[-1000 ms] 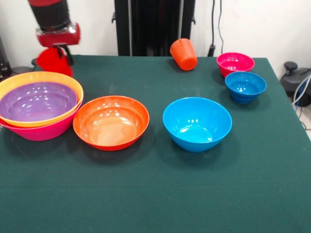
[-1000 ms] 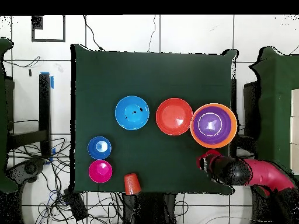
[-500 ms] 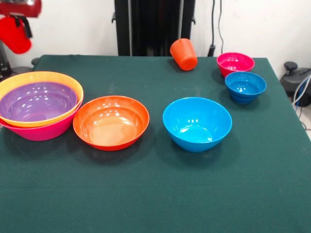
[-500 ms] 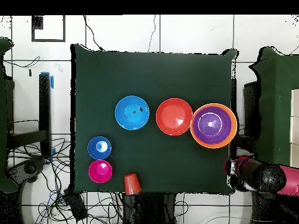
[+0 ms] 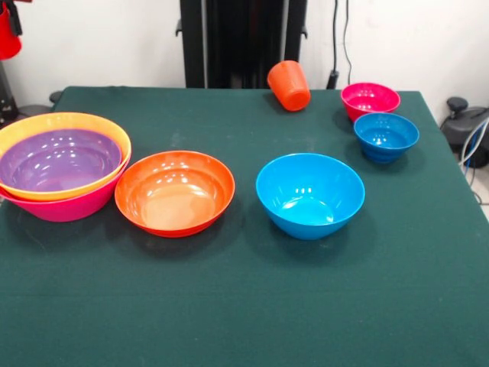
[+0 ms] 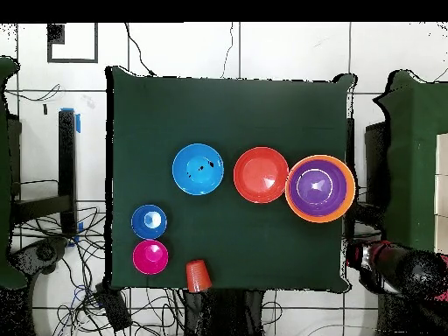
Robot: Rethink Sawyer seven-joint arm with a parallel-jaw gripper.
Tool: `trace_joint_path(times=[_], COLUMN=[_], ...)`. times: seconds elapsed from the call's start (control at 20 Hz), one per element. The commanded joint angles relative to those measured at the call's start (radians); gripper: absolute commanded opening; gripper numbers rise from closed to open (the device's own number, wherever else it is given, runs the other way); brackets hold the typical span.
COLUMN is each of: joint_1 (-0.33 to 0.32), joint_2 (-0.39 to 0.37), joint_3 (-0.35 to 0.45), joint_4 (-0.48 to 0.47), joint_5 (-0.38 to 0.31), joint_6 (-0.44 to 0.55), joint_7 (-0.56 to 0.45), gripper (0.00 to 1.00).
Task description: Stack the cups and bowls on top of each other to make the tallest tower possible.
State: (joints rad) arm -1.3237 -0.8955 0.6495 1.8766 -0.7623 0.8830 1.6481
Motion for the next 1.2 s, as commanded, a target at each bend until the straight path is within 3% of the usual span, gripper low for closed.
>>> trace_joint_path(times=[0.05, 0.65, 0.7, 0.85, 1.2], joint_1=[0.035, 0.035, 0.067, 0.077, 0.105], joint_2=[0.055, 0.195, 0.224, 0.258, 0.272], joint_3=[0.096, 0.168, 0.158, 0.169, 0.203], joint_4=[-0.003, -0.001, -0.037, -0.049, -0.102], joint_5=[0.000, -0.064, -0.073, -0.082, -0.053], joint_6=[-0.010, -0.179, -0.179, -0.211, -0.160], joint_7=[-0.281, -0.225, -0.201, -0.203, -0.260], gripper=[0.00, 0.00, 0.00, 0.00, 0.00])
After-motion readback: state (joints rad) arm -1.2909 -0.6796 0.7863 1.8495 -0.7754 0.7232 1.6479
